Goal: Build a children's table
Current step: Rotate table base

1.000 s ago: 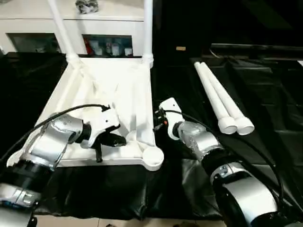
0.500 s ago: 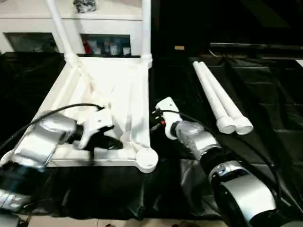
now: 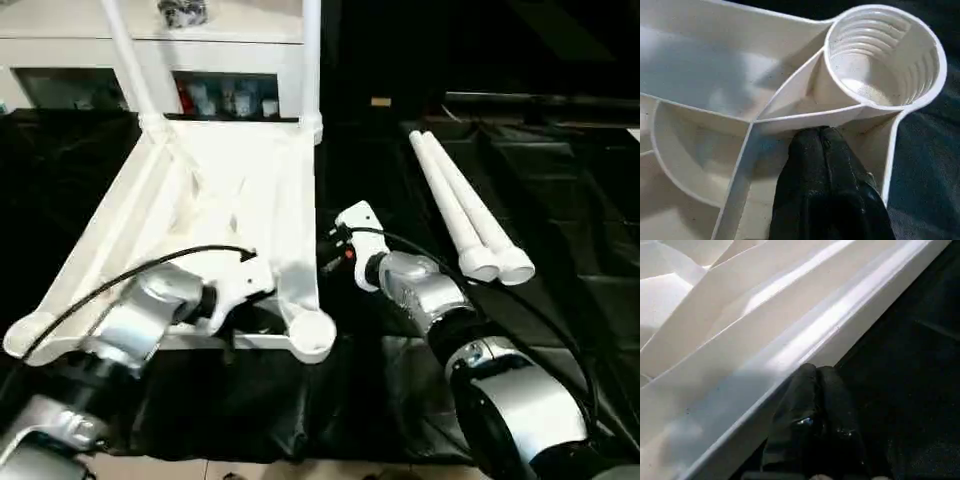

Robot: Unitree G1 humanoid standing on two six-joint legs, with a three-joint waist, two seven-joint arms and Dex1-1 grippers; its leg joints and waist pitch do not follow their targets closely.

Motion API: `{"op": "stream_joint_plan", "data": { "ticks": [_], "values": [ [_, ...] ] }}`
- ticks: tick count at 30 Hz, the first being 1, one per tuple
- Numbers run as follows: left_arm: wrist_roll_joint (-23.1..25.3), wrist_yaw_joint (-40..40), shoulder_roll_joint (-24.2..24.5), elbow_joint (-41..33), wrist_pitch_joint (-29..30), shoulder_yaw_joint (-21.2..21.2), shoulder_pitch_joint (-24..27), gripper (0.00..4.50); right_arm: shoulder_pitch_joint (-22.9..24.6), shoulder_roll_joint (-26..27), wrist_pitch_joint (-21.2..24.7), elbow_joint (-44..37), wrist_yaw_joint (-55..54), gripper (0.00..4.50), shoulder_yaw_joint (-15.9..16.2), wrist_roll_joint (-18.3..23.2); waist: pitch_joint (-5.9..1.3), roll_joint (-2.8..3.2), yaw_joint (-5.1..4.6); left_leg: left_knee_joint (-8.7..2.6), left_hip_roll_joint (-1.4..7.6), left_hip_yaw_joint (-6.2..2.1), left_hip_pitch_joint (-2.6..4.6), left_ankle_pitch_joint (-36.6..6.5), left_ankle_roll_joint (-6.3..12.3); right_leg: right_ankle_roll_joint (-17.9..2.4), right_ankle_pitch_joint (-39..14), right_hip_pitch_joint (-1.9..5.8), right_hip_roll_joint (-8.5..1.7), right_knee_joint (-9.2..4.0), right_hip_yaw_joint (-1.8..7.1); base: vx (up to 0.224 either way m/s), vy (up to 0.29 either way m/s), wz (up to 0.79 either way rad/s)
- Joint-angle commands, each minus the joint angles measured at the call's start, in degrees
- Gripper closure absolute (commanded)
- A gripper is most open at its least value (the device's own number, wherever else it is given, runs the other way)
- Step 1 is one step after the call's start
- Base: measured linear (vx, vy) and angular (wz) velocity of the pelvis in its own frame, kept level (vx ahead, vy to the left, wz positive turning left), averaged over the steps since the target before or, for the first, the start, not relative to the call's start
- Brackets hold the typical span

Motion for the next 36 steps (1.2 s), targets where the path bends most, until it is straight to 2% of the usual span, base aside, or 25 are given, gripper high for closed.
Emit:
{"op": "stream_joint_plan", "data": {
  "ticks": [1, 6, 13, 14, 19, 20, 21, 23, 24, 25, 26, 28, 29, 32, 33, 35, 36],
  "values": [
    [-0.79, 2.19, -2.98, 0.21, -0.04, -0.72, -1.31, 4.50, -1.92, 3.69, -0.75, -0.01, 1.72, 4.48, 1.18, 0.91, -3.94, 0.48, 0.12, -3.96, 0.73, 0.08, 0.60, -13.00, -0.05, -15.22, -8.95, 3.02, -2.58, -3.51, 2.25, 0.000, 0.000, 0.00],
    [-1.71, 2.85, -4.75, -0.15, -0.41, -0.14, -2.92, 4.50, -2.15, 6.04, -1.07, 0.45, 2.08, 4.48, 1.86, 0.59, -4.01, 0.33, -0.27, -3.91, 0.69, -0.02, 0.42, -12.42, 0.23, -14.90, -9.39, 3.06, -2.68, -3.59, 2.29, 0.000, 0.000, 0.00],
    [-1.33, 4.44, -5.74, 1.19, -1.69, 0.65, -3.62, 4.50, -2.69, 6.81, -1.59, 1.33, 1.19, 4.48, 1.50, 0.28, -4.53, 0.44, -0.75, -3.47, 0.60, -0.02, 0.17, -7.02, 2.40, -17.11, -0.11, 3.52, -2.54, -2.75, 2.25, 0.000, 0.000, 0.00],
    [-1.34, 4.79, -5.99, 1.31, -2.13, 0.89, -3.47, 4.50, -2.79, 6.66, -1.59, 1.37, 1.27, 4.48, 1.29, 0.29, -4.46, 0.74, -0.73, -3.45, 0.63, 0.00, 0.24, -7.03, 2.80, -17.37, 0.33, 3.43, -2.52, -2.76, 2.23, 0.000, 0.000, 0.00],
    [-0.68, 7.21, -7.13, 2.22, -3.28, 1.05, -3.79, 4.50, -2.82, 6.19, -1.93, 1.14, 0.89, 4.48, 0.94, 0.05, -4.27, 0.66, -0.69, -3.56, 0.79, 0.08, 0.43, -9.30, 2.44, -17.41, -2.27, 3.31, -2.51, -3.06, 2.25, 0.000, 0.000, 0.00],
    [1.51, 11.95, -7.87, 4.77, -6.46, 1.33, -4.92, 4.50, -2.82, 5.00, -2.29, 0.75, -1.37, 4.48, 0.26, -0.27, -4.13, 0.84, -0.62, -3.60, 0.76, 0.09, 0.53, -10.29, 2.07, -17.02, -3.42, 3.13, -2.39, -3.33, 2.24, 0.000, 0.000, 0.00],
    [2.67, 15.14, -8.21, 6.80, -8.03, 2.02, -5.87, 4.50, -2.83, 4.13, -2.28, 0.39, -2.47, 4.48, -0.34, -0.18, -4.16, 0.70, -0.66, -3.59, 0.74, 0.15, 0.58, -10.77, 1.85, -16.79, -3.86, 3.18, -2.34, -3.40, 2.28, 0.000, 0.000, 0.00],
    [3.24, 17.52, -8.34, 8.45, -8.98, 2.91, -6.67, 4.17, -2.70, 3.26, -2.26, -0.25, -2.88, 4.50, -0.88, 0.08, -4.09, 0.77, -0.41, -3.68, 0.70, 0.07, 0.60, -12.52, 1.25, -15.82, -6.18, 3.13, -2.38, -3.58, 2.29, 0.000, 0.000, 0.00],
    [2.99, 18.34, -8.19, 9.57, -9.85, 3.93, -7.32, 4.09, -2.52, 2.28, -2.09, -1.16, -3.19, 4.50, -1.64, 0.58, -4.14, 0.85, -0.26, -3.69, 0.75, 0.01, 0.69, -12.88, 1.02, -15.61, -6.78, 3.14, -2.49, -3.63, 2.28, 0.000, 0.000, 0.00],
    [2.23, 18.15, -7.89, 9.98, -9.92, 5.15, -7.70, 4.09, -2.40, 1.13, -1.74, -2.01, -4.26, 4.32, -2.67, 1.11, -4.13, 0.66, -0.27, -3.71, 0.73, -0.02, 0.60, -13.02, 0.83, -15.36, -7.48, 3.16, -2.54, -3.68, 2.31, 0.000, 0.000, 0.00],
    [1.20, 17.60, -7.43, 9.67, -10.23, 6.52, -7.83, 4.07, -2.21, -0.30, -1.29, -3.09, -5.66, 4.22, -4.00, 1.76, -4.11, 0.92, -0.10, -3.74, 0.75, -0.08, 0.72, -12.98, 0.64, -15.31, -7.71, 3.12, -2.58, -3.69, 2.30, 0.000, 0.000, 0.00],
    [0.41, 17.02, -7.07, 9.14, -10.38, 7.44, -7.80, 3.80, -2.09, -1.37, -0.88, -3.81, -6.80, 4.12, -5.01, 2.22, -4.05, 0.80, 0.27, -3.71, 0.75, 0.03, 0.88, -12.74, 0.20, -15.10, -8.05, 2.99, -2.48, -3.74, 2.34, 0.000, 0.000, 0.00],
    [-0.84, 15.39, -6.27, 7.42, -10.15, 8.47, -7.31, 3.71, -1.75, -3.29, -0.22, -5.16, -7.97, 4.03, -6.61, 2.88, -4.05, 0.92, 0.61, -3.70, 0.68, 0.11, 0.95, -12.30, -0.05, -14.90, -7.65, 2.95, -2.31, -3.59, 2.31, 0.000, 0.000, 0.00],
    [-2.41, 13.08, -5.41, 4.94, -8.87, 9.35, -6.48, 3.61, -1.42, -5.63, 0.88, -6.45, -9.27, 3.77, -7.98, 3.05, -4.32, 0.89, 0.86, -3.54, 0.60, 0.21, 0.74, -10.34, 0.37, -15.30, -4.65, 3.02, -2.20, -3.20, 2.29, 0.000, 0.000, 0.00],
    [-3.25, 11.54, -4.80, 2.94, -8.12, 9.61, -5.73, 3.50, -1.34, -7.11, 1.24, -6.87, -9.42, 3.69, -8.57, 3.08, -4.42, 1.13, 1.09, -3.44, 0.53, 0.17, 0.63, -8.99, 0.57, -15.78, -2.46, 3.29, -2.19, -2.97, 2.23, 0.000, 0.000, 0.00],
    [-4.03, 10.22, -4.29, 1.07, -7.16, 9.79, -5.07, 3.36, -1.47, -8.57, 1.96, -6.85, -9.49, 3.60, -9.23, 3.28, -4.50, 1.09, 1.14, -3.33, 0.50, 0.25, 0.57, -8.58, 1.09, -16.38, -0.88, 3.25, -2.16, -2.88, 2.22, 0.000, 0.000, 0.00],
    [-4.15, 10.13, -4.15, 0.84, -7.15, 9.73, -4.97, 3.22, -1.57, -9.01, 2.05, -6.66, -9.58, 3.42, -9.29, 3.20, -4.57, 0.96, 1.25, -3.29, 0.52, 0.27, 0.55, -8.16, 1.33, -16.66, -0.15, 3.34, -2.21, -2.85, 2.21, 0.000, 0.000, 0.00]
  ]
}}
